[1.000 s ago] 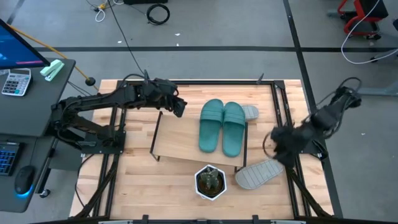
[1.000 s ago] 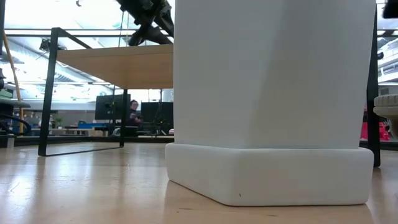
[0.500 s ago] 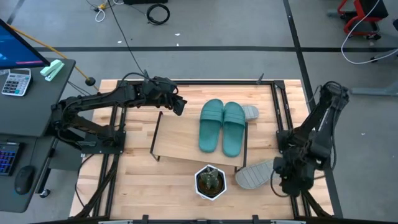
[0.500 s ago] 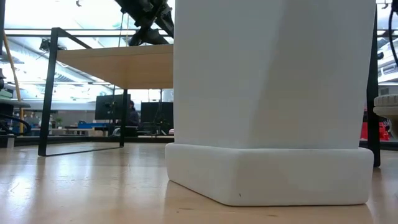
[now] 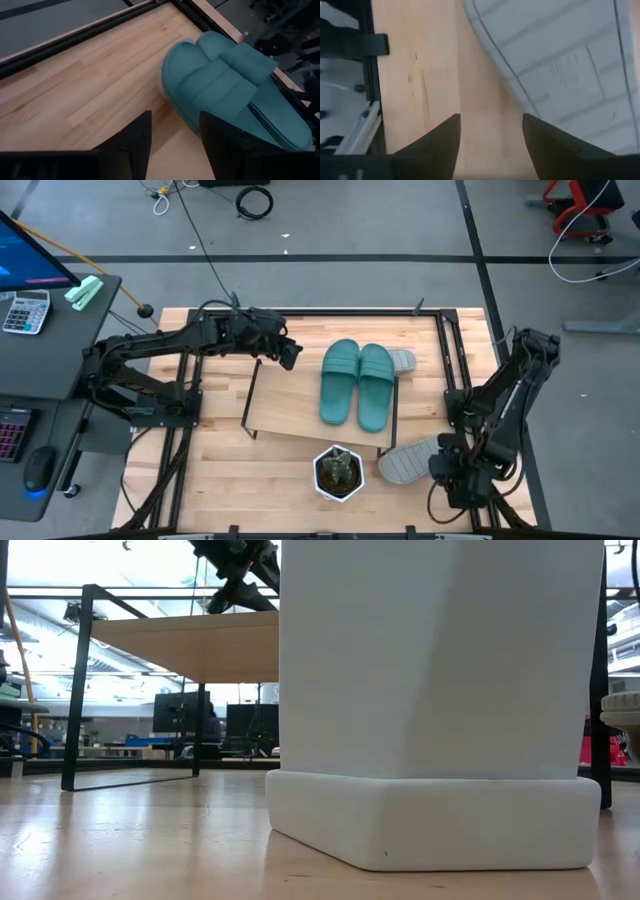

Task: Pick and place slides into the shelf
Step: Put the bottom gray slide on the shelf

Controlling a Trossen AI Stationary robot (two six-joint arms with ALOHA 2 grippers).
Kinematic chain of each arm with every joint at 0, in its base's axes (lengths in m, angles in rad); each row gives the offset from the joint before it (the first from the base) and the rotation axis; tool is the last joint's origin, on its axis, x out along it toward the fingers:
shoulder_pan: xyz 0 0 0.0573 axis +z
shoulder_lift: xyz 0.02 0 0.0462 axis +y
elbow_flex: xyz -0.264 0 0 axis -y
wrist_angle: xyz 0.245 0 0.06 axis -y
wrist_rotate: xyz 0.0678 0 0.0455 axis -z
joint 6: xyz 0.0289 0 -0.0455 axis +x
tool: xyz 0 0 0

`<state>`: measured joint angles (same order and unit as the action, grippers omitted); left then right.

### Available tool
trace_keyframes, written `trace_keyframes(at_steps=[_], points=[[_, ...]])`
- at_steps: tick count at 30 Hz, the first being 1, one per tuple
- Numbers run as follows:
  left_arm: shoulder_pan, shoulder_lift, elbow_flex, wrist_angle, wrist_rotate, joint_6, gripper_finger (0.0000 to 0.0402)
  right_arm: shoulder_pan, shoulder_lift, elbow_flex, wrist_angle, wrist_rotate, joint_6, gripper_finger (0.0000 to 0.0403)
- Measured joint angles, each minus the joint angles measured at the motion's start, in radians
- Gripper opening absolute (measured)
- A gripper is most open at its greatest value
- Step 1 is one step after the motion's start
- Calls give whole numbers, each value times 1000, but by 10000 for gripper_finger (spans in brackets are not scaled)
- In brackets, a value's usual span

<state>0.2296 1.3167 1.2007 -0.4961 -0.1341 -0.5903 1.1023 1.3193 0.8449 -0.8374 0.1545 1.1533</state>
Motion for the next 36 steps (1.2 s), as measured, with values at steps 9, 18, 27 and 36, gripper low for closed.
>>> trace_keyframes(at_steps=[9,18,27,36], points=[[-10,0,0,0,0,-33,174,0,78,16,-7,80,-302,229],[-10,1,0,0,0,-54,174,0,207,19,-29,132,-345,229],[-10,1,0,0,0,-79,173,1,295,20,-27,180,-277,229],[-10,1,0,1,0,-81,171,2,376,21,-3,207,-258,229]])
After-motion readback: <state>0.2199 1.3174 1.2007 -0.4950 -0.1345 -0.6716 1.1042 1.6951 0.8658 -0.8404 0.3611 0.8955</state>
